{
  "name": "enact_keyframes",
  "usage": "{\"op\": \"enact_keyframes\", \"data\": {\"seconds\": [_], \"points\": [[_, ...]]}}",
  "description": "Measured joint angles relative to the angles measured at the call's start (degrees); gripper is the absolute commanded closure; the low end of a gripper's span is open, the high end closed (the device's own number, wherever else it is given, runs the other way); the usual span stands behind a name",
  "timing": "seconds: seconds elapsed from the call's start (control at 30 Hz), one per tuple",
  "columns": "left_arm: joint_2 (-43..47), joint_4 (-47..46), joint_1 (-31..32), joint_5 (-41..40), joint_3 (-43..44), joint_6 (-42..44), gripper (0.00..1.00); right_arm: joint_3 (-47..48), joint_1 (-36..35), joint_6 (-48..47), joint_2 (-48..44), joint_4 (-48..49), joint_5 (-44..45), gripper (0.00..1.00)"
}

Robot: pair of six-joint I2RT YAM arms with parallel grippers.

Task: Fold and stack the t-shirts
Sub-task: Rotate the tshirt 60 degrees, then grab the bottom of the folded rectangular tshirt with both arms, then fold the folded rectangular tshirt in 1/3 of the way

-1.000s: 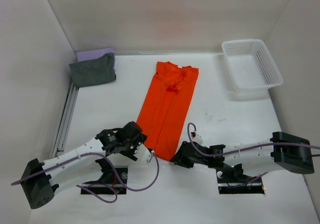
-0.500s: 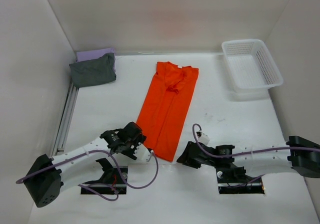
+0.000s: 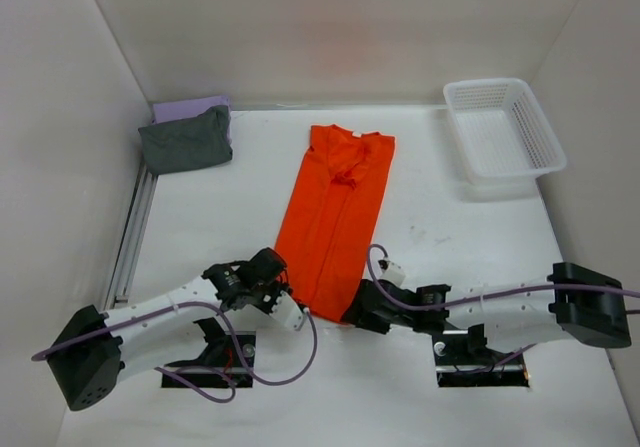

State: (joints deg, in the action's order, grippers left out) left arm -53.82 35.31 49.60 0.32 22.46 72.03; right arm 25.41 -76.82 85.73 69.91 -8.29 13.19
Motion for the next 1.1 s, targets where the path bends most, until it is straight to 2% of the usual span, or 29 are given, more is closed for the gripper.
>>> {"op": "enact_keyframes", "data": {"seconds": [0.1,0.2,0.37,0.43,0.63,0.73,0.9,1.1], "points": [[0.0,0.0,1.9,0.7,0.0,-0.4,0.85,0.1,0.0,-0.4,0.3,0.4,-0.3,0.45],[0.0,0.0,4.4,1.1,0.0,-1.1,0.85,0.1,0.7,-0.5,0.9,1.1,-1.1,0.52],[0.0,-0.1,6.5,1.3,0.0,-2.4,0.85,0.0,2.0,-1.0,3.1,2.6,-3.4,0.82],[0.0,0.1,6.6,1.3,0.1,-2.9,0.86,-0.1,2.1,-1.1,3.3,2.4,-4.0,0.88],[0.0,4.3,6.1,3.1,3.4,-5.7,0.89,0.1,4.7,-3.0,-1.3,-2.2,-5.1,0.9],[-1.0,6.6,2.7,5.2,9.0,-6.9,0.91,2.6,9.6,-6.9,-4.8,-7.0,-6.0,0.9],[-9.5,7.8,-8.5,10.1,22.9,-7.9,0.92,9.1,22.8,-16.3,-8.8,-11.3,-9.0,0.9],[-23.9,6.8,-19.0,13.9,36.8,-8.5,0.92,15.3,37.2,-28.2,-5.3,-13.2,-14.1,0.89]]}}
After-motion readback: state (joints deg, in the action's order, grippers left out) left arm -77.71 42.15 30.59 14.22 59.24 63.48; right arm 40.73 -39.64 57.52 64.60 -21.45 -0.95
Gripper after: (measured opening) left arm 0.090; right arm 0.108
